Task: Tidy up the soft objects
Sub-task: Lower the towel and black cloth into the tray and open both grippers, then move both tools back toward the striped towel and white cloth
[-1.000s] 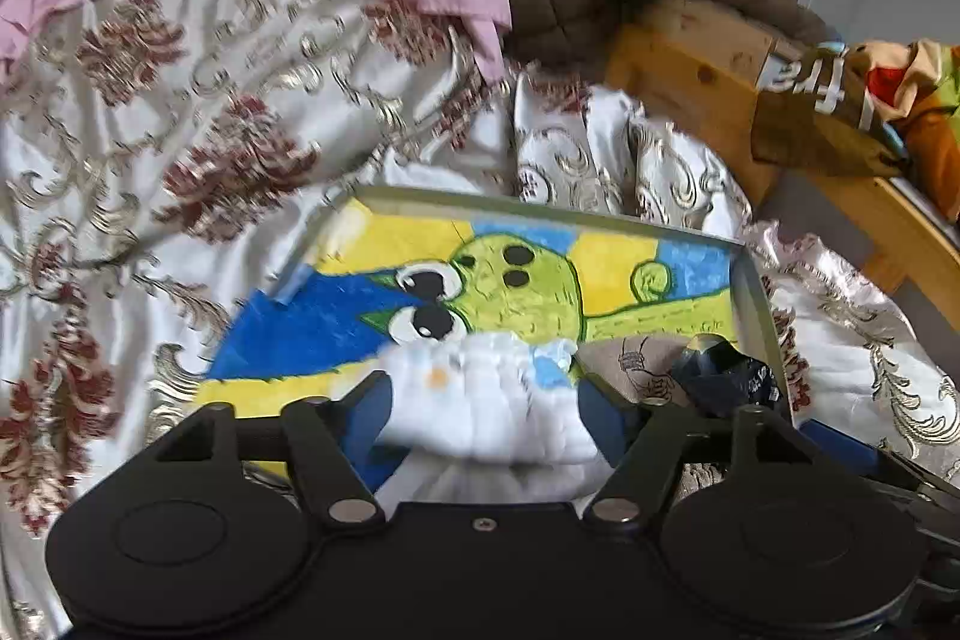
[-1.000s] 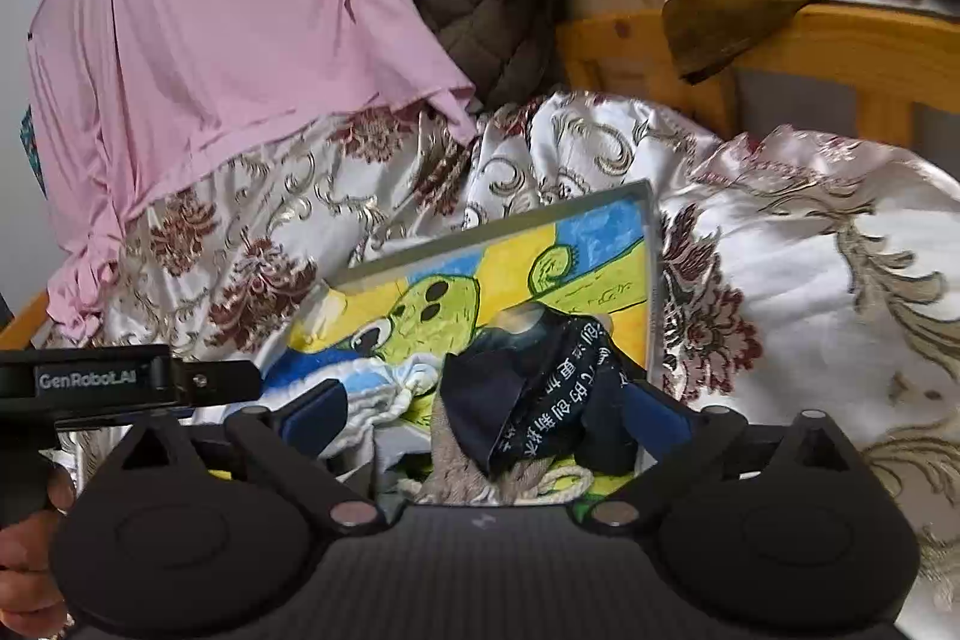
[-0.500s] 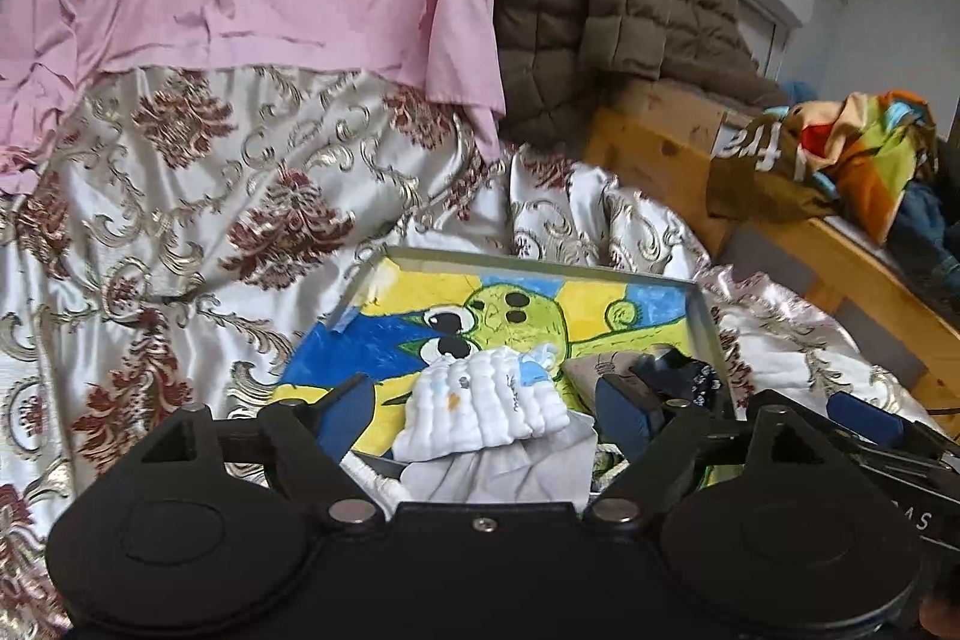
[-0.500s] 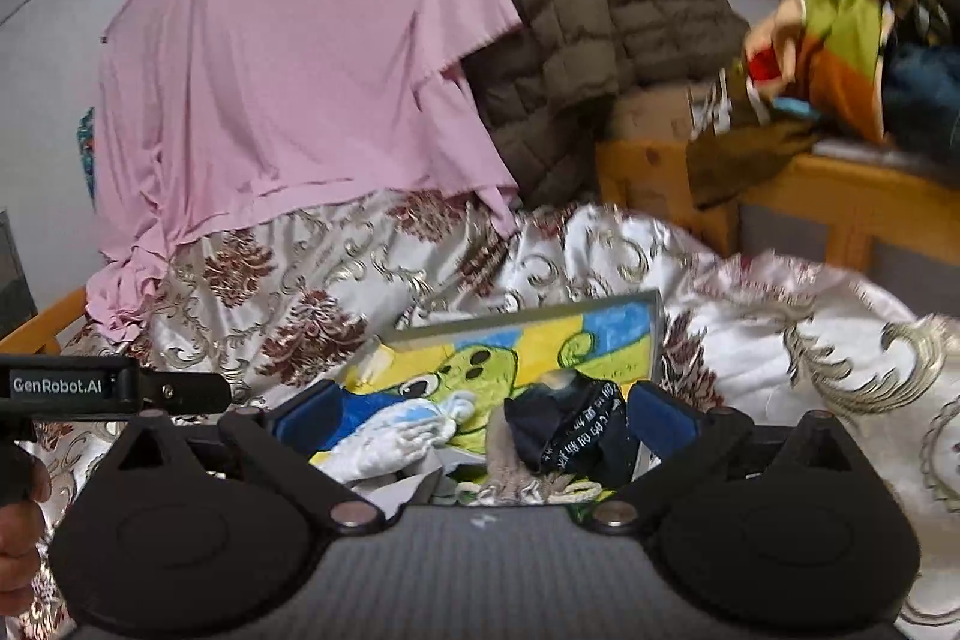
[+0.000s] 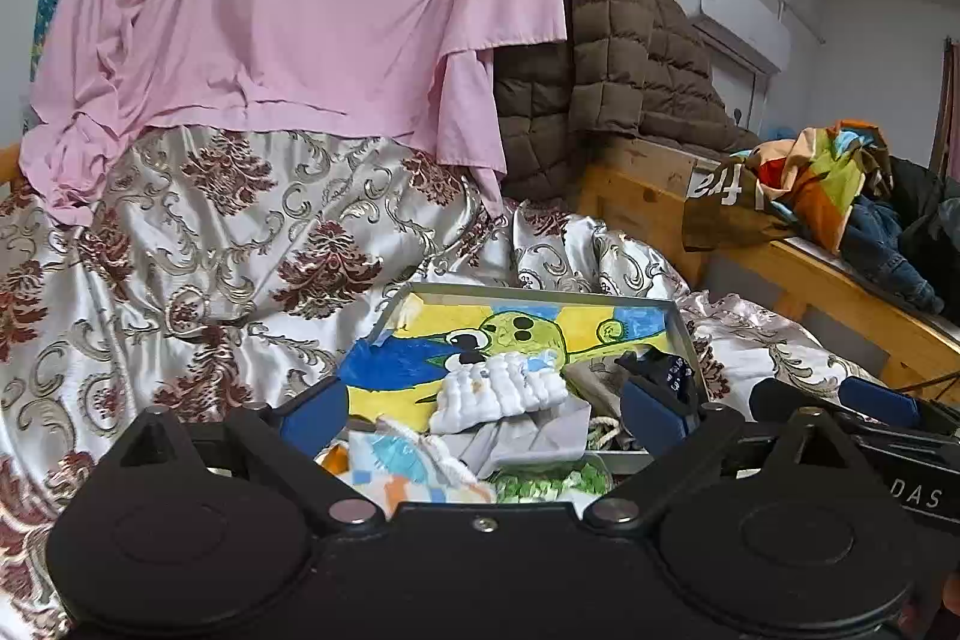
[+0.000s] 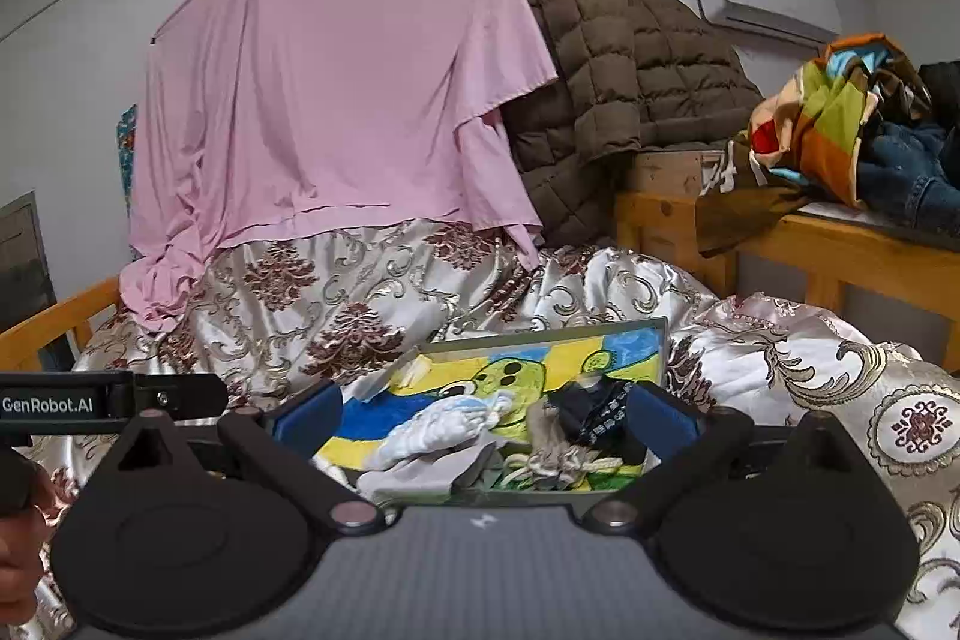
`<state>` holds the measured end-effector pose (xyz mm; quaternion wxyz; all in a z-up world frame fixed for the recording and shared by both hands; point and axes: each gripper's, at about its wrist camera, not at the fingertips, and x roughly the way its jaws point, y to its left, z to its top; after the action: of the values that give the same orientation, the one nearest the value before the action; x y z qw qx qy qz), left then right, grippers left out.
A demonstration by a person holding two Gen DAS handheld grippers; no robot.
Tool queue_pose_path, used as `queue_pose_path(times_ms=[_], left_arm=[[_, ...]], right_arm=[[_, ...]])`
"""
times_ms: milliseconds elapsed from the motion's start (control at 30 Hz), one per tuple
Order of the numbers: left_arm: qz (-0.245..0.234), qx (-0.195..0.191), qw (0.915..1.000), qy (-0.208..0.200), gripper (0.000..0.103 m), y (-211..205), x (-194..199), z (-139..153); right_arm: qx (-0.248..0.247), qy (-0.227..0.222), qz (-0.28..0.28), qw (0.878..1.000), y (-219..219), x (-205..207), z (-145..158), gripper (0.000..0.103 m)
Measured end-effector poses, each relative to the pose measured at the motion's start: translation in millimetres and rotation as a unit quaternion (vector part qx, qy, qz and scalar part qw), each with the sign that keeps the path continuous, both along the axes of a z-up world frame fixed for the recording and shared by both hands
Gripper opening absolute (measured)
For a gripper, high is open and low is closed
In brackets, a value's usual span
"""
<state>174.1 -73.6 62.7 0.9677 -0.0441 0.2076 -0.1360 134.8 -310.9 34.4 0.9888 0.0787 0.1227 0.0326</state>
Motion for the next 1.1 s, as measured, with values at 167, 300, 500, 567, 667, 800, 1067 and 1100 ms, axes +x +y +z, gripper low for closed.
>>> queue_pose_path(times_ms=[167, 300, 500, 567, 667, 800, 1067, 1100], left_arm=[[0.012, -0.02, 0.9997, -0.001, 0.102, 16, -24, -3], [0.02, -0.032, 0.9993, 0.003, 0.102, 28, -39, -6], [0.027, -0.027, 0.9993, 0.0, 0.102, 44, -60, -16], [0.03, -0.027, 0.9992, 0.0, 0.102, 48, -64, -18], [0.035, -0.03, 0.9989, 0.0, 0.102, 56, -69, -23], [0.047, -0.03, 0.9984, 0.001, 0.102, 63, -73, -29], [0.093, -0.014, 0.9944, 0.047, 0.102, 73, -67, -43], [0.096, -0.017, 0.9938, 0.054, 0.102, 74, -66, -45]], right_arm=[[-0.021, -0.012, 0.0, 1.0, 16, -20, 3, 0.103], [-0.019, -0.015, 0.001, 1.0, 22, -35, 3, 0.103], [-0.033, -0.017, 0.002, 0.999, 34, -51, 1, 0.103], [-0.036, -0.016, 0.001, 0.999, 38, -55, 0, 0.103], [-0.043, -0.012, 0.005, 0.999, 43, -59, -3, 0.103], [-0.061, -0.008, 0.01, 0.998, 51, -61, -6, 0.103], [-0.08, 0.021, 0.02, 0.996, 59, -56, -18, 0.103], [-0.079, 0.025, 0.021, 0.996, 59, -55, -20, 0.103]])
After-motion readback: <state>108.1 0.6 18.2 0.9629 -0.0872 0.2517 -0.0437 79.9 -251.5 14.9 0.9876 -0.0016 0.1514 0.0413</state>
